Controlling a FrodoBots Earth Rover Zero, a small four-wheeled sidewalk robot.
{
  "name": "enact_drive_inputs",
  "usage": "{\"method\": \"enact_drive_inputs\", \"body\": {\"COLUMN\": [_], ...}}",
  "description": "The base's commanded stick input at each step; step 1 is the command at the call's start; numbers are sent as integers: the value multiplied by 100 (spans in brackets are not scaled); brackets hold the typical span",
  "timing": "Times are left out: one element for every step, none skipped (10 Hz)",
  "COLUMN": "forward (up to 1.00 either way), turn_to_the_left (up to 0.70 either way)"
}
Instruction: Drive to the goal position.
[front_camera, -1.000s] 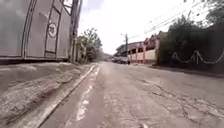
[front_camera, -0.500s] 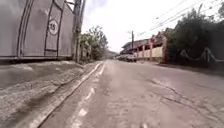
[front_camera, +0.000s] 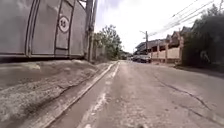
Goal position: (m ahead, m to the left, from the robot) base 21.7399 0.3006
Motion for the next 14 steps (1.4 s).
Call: {"method": "enact_drive_inputs", "body": {"forward": [69,70,70,70,70,70,70,70,70,70,70,70,70,70], "turn_to_the_left": [0,0,0,0,-7,-21,-35,-35,-35,-24,0,0,0,0]}}
